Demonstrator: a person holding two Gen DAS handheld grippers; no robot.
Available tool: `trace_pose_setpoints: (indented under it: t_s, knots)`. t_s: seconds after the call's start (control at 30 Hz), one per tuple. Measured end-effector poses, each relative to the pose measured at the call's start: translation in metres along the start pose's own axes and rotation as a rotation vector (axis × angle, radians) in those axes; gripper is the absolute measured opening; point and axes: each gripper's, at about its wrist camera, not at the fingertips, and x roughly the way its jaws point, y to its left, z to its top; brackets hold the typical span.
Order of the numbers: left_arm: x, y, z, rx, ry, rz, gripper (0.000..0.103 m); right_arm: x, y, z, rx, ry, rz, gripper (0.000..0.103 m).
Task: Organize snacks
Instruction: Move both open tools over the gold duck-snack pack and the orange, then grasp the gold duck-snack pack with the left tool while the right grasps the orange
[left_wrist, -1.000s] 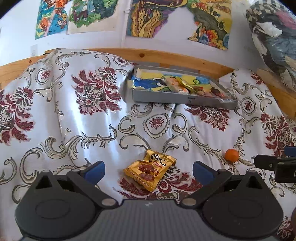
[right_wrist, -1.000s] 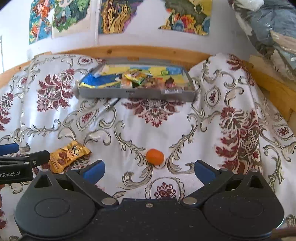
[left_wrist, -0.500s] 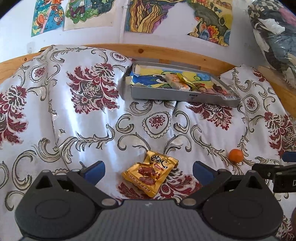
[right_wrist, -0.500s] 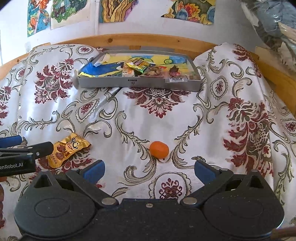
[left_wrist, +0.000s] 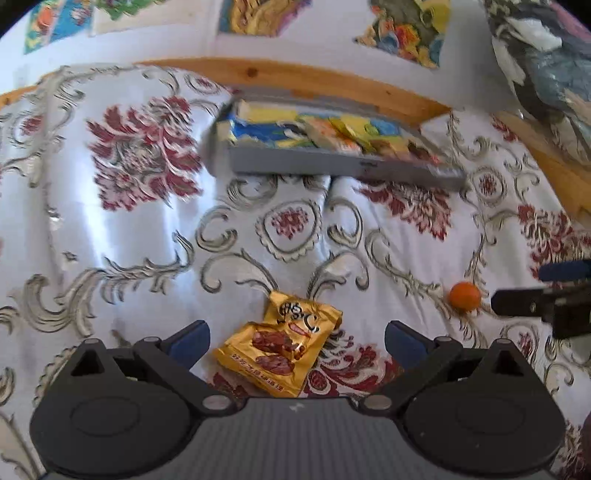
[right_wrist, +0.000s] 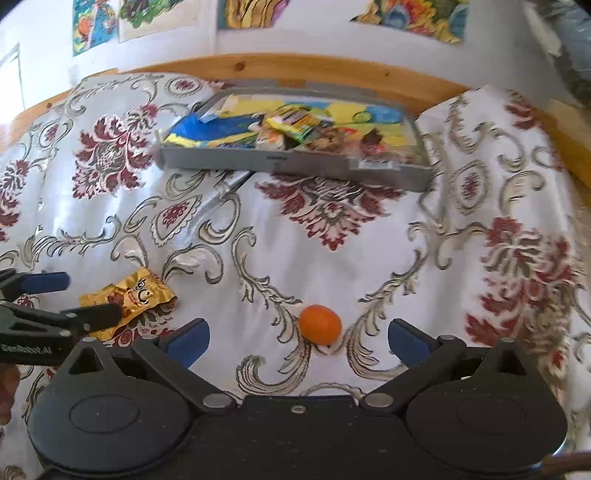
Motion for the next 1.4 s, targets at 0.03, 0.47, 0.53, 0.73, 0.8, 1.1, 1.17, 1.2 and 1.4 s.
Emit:
trace_pose_setpoints:
  t_s: [0.03, 0.47, 0.53, 0.73, 0.8, 1.1, 1.17, 1.2, 1.4]
  knots:
    - [0.004, 0.001, 0.0, 0.002, 0.009, -0.004, 0.103, 0.005, -0.002, 0.002, -0.003, 0.012, 0.023, 0.102]
    - [0.043, 0.011, 0.002, 0.049, 0.099, -0.003, 0.103, 0.071, -0.036, 0.014, 0.091, 0.139, 0.106, 0.102]
    - [0.045, 0.009, 0.002, 0.066, 0.101, -0.003, 0.103, 0.079, -0.041, 0.013, 0.138, 0.161, 0.114, 0.099]
    - [0.052, 0.004, 0.001, 0.115, 0.117, -0.001, 0.102, 0.09, -0.04, 0.009, 0.177, 0.181, 0.148, 0.093]
    - [0.053, 0.004, 0.002, 0.12, 0.124, -0.008, 0.102, 0.091, -0.035, 0.009, 0.162, 0.183, 0.161, 0.09]
    - [0.053, 0.0, 0.001, 0.139, 0.138, -0.037, 0.086, 0.091, -0.024, 0.008, 0.101, 0.181, 0.157, 0.074]
    - [0.053, 0.002, 0.003, 0.121, 0.136, -0.049, 0.08, 0.091, -0.024, 0.009, 0.104, 0.181, 0.156, 0.07]
    - [0.053, 0.003, 0.003, 0.112, 0.137, -0.055, 0.08, 0.09, -0.024, 0.009, 0.104, 0.181, 0.153, 0.067]
    - [0.052, -0.006, 0.001, 0.173, 0.136, -0.043, 0.073, 0.089, -0.016, 0.009, 0.067, 0.19, 0.155, 0.041]
